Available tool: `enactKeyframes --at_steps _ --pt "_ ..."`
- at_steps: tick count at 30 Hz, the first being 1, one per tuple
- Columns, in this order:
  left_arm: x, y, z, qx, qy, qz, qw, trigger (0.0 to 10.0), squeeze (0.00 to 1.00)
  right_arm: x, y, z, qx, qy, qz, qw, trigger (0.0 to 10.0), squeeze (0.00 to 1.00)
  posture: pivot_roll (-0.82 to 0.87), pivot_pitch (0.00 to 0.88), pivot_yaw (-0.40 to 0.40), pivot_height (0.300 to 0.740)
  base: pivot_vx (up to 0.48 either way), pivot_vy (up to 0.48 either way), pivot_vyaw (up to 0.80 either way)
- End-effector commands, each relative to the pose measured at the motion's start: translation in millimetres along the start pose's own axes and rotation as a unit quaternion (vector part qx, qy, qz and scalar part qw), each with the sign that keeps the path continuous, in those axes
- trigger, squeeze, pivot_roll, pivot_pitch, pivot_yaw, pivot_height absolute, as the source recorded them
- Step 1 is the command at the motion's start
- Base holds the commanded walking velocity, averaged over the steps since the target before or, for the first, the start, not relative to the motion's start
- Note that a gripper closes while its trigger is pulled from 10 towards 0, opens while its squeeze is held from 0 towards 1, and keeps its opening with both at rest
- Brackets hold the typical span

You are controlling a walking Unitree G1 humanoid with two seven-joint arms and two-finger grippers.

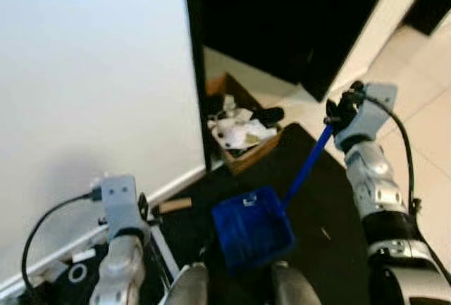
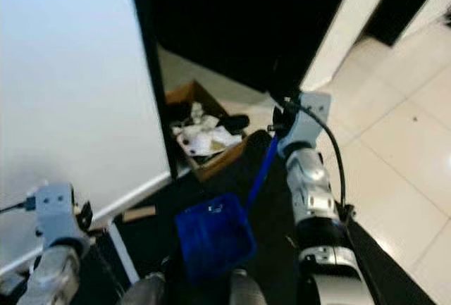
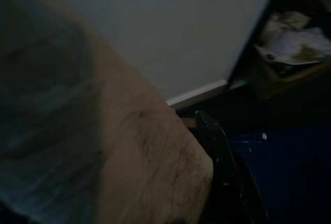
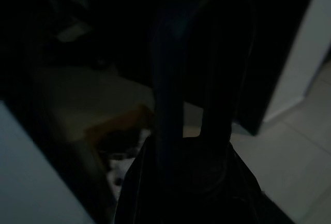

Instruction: Sweep floor

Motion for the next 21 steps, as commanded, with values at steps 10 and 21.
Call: enactKeyframes --at_steps 10,21 --pt "-6.4 -3.2 0.6 -0.007 0.013 -0.016 1.000 10.0 0.00 3.4 0.1 0.8 0.003 -0.006 -0.009 1.000 10.0 0.00 0.12 0.115 -0.052 0.740 0.000 0.244 0.00" --pt "-7.9 -1.1 -0.2 -0.004 0.015 -0.024 1.000 10.0 0.00 2.9 0.4 0.1 0.004 -0.006 -0.011 1.000 10.0 0.00 0.12 0.114 -0.046 0.740 0.000 0.000 0.00"
Point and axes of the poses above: a point about 5 cm out from each wrist's last joint towards the gripper, its own z axis pointing back from the gripper into the wrist, its own y axis along the axis of the wrist's last joint, x = y × z, the point moved 2 cm from there along -z, pointing out of the wrist towards the gripper, and after that the axes turned 6 degrees about z, right-handed, at the moved point
